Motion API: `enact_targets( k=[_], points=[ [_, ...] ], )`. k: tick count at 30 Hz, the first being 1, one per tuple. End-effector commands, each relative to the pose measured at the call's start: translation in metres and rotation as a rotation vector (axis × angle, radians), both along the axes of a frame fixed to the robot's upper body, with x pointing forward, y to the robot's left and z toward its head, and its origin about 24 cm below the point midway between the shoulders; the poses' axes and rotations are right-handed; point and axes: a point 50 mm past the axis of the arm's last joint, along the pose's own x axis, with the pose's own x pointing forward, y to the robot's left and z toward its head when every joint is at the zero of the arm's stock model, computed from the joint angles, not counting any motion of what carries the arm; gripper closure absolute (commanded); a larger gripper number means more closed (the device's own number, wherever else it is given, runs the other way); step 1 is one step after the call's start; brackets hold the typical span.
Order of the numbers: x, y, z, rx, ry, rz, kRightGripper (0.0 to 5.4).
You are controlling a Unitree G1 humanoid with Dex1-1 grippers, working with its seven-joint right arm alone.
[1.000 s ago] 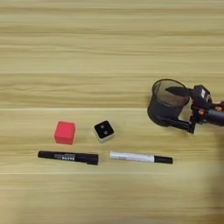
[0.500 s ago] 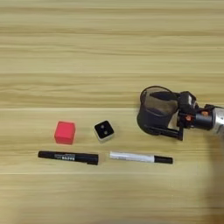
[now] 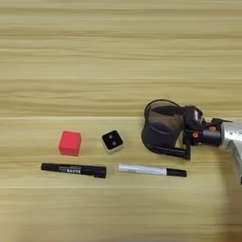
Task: Move the objects on the table
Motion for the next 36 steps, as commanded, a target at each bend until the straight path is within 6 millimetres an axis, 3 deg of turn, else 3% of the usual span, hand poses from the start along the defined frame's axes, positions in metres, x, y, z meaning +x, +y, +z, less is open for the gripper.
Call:
enact_targets(
  k=[1,13,36],
  points=[
    [0.016,-0.008,0.028,-0.008,-0.103,-0.025,0.06],
    [0.017,-0.024,0.033,-0.024,-0.063,-0.033,0.06],
    [0.009,-0.072,0.054,-0.097,-0.077,-0.08,0.06]
  ],
)
